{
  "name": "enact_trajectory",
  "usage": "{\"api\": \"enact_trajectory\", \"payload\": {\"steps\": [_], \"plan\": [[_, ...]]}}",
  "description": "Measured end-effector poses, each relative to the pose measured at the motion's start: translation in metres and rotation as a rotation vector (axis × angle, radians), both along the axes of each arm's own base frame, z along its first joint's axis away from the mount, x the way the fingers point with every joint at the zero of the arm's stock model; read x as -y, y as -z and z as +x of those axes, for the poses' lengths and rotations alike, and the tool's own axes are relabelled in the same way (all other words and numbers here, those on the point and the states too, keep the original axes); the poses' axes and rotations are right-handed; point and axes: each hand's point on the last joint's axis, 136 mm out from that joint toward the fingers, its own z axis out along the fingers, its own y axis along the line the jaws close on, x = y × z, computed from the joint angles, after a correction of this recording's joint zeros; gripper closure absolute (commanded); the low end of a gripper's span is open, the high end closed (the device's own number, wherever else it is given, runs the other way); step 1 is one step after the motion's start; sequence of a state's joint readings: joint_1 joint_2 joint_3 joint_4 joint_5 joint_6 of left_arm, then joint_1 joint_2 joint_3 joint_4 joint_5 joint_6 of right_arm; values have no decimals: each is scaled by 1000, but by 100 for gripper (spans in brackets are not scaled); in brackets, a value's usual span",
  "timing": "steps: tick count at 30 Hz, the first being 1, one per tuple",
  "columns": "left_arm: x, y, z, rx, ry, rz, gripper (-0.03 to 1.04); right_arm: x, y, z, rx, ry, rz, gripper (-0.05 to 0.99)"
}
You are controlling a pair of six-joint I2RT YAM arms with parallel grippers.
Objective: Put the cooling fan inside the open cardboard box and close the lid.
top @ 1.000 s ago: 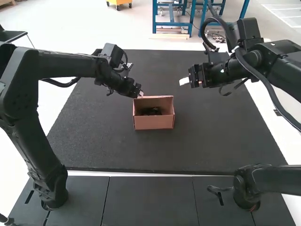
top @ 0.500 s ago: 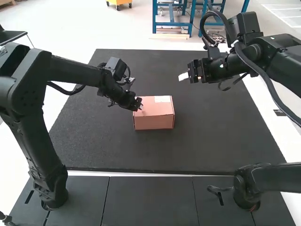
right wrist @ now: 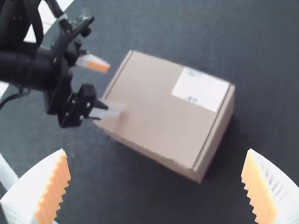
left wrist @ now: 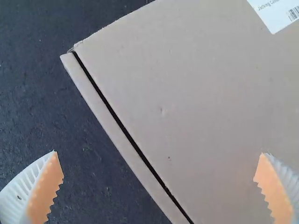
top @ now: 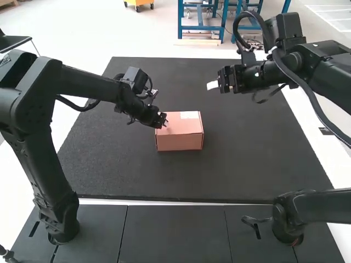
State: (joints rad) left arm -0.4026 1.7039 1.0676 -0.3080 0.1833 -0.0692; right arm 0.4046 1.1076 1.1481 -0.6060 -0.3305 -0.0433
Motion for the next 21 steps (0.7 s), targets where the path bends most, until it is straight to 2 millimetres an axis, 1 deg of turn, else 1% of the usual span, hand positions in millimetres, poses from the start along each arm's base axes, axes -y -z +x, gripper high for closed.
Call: {"api": "enact_trajectory", "payload": {"steps": [2, 3, 5, 7, 9, 10, 11, 12, 16, 18, 19, 21], "plan": [[-2, -19, 11, 75, -21, -29, 4, -1, -7, 15, 74, 33, 26, 7], [-5, -33, 17, 130, -36, -49, 4, 0, -9, 20, 106, 51, 36, 5], [-14, -69, 26, 257, -73, -93, 4, 5, -13, 31, 176, 98, 59, 6], [-25, -103, 30, 376, -105, -136, 4, 14, -12, 36, 209, 152, 78, 6], [-37, -127, 27, 466, -132, -166, 4, 27, -8, 41, 211, 212, 88, 5], [-44, -131, 24, 490, -144, -173, 4, 34, -3, 44, 209, 244, 94, 3], [-50, -130, 21, 503, -156, -175, 4, 41, 1, 47, 206, 272, 97, 3], [-56, -125, 16, 502, -166, -172, 4, 47, 7, 50, 201, 300, 96, 3], [-80, -88, -7, 455, -209, -141, 4, 78, 36, 60, 177, 407, 86, 3], [-88, -79, -18, 465, -216, -139, 4, 96, 51, 59, 156, 457, 79, 3], [-91, -79, -24, 485, -217, -144, 4, 106, 57, 58, 151, 485, 77, 3], [-96, -89, -33, 556, -220, -170, 4, 126, 68, 56, 150, 542, 75, 3]]}}
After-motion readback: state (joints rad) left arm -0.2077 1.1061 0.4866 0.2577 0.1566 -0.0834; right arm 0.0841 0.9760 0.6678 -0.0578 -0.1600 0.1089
